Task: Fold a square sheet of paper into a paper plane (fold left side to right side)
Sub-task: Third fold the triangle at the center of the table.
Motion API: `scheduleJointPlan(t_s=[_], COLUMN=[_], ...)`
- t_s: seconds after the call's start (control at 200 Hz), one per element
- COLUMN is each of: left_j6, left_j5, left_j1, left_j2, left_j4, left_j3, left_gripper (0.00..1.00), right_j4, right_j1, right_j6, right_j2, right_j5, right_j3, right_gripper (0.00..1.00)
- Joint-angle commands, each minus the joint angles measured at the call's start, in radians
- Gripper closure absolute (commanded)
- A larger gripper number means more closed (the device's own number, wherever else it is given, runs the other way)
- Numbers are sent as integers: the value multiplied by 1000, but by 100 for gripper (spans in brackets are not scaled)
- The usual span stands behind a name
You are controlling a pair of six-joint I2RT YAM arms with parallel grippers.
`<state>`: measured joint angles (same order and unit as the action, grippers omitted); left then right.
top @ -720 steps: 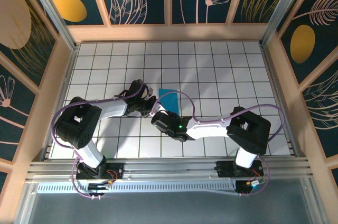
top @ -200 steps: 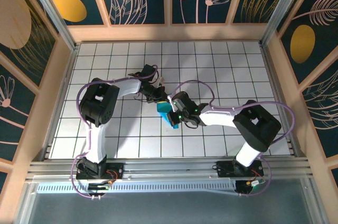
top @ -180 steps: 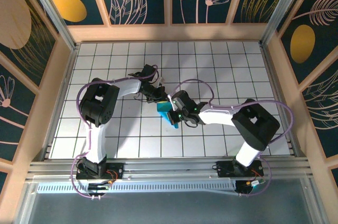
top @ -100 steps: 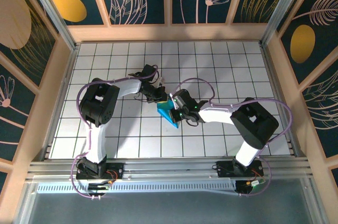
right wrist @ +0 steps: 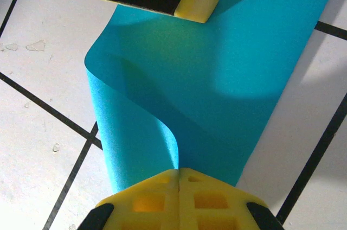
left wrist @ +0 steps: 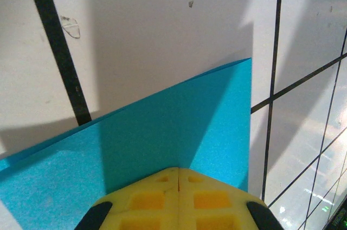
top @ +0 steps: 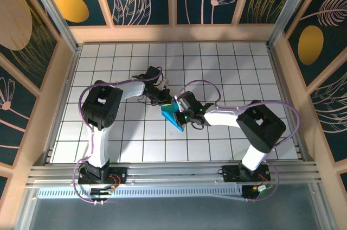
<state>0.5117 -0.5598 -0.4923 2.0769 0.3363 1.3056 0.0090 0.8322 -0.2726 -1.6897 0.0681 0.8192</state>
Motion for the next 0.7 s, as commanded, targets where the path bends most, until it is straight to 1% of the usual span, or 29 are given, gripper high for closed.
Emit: scheduleJointPlan(t_s=[0.0,0.691], left_j6=[-12,-9], left_j5=[54,52], left_j1=[-14,-15], left_j2=[52,49], left_j4=[41,41], left_j3=[-6,-6], left_gripper=[100,100], right_j4=[-12,-16], right_j1=[-8,-8], right_j6=[-17,-10], right_j2=[-26,-48], right_j5=[-24,-27], right_j3=[33,41], right_gripper=[100,100])
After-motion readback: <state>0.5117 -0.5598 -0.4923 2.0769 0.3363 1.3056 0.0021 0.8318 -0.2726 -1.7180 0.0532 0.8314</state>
